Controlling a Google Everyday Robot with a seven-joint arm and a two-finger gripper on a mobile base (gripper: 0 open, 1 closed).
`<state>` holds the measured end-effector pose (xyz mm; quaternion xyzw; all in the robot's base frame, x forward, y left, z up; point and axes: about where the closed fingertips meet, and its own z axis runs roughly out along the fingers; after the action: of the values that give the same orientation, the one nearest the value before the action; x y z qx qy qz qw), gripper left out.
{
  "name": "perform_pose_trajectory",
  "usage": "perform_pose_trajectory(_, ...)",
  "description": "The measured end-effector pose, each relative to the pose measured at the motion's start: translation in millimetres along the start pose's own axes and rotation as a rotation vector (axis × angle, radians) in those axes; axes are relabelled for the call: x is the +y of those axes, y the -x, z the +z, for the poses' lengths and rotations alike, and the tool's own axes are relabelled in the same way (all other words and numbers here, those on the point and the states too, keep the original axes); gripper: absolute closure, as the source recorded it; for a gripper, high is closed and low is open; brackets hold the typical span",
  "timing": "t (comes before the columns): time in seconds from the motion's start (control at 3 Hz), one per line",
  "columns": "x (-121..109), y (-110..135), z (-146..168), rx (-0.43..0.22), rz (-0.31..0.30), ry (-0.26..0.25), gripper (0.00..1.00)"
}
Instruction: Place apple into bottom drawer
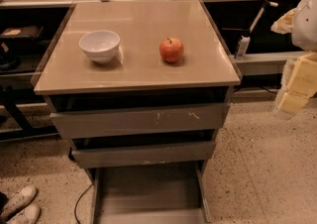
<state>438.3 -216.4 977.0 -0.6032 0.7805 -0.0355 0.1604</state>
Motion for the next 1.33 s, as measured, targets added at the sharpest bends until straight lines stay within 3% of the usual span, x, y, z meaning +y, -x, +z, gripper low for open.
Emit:
perform_pose_trajectory(0.33,0.0,0.0,0.0,0.0,0.0,0.0,0.0)
perform_pose_trajectory(0.67,-23.1,4.9,-4.6,-0.033,0.071,-0.04,0.0)
perform_pose_trajectory(1.33,-128.5,36.5,18.6,-0.149,0.272,-0.092,0.0)
